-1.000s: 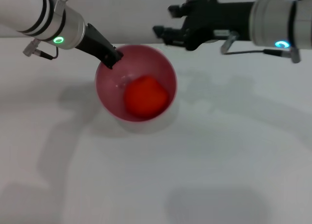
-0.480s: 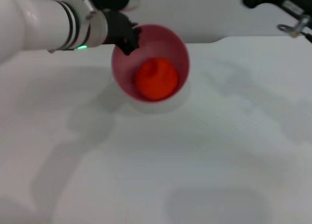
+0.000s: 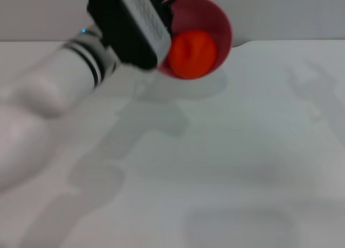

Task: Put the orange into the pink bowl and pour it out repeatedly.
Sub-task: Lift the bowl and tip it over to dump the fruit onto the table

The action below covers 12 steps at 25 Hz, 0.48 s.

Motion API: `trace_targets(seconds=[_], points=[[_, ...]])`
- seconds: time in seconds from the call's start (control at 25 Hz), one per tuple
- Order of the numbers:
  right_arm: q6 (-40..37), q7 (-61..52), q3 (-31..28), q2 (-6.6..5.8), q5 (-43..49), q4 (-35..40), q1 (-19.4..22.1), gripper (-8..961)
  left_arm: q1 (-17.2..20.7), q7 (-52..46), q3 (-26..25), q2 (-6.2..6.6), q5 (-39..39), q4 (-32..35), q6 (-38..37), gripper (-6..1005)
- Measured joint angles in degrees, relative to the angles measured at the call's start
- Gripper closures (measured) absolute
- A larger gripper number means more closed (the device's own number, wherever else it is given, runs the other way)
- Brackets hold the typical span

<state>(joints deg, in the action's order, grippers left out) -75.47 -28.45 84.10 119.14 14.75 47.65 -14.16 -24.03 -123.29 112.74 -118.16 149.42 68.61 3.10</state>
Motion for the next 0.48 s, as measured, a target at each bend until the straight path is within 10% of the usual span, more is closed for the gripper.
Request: trace_targets(seconds=[0.48], points=[[-0.87, 0.31, 0.62, -0.05, -1.30, -1.38, -3.06, 419, 2.60, 1.30, 10.27, -0.09, -0.46, -9.25, 28.80, 959]])
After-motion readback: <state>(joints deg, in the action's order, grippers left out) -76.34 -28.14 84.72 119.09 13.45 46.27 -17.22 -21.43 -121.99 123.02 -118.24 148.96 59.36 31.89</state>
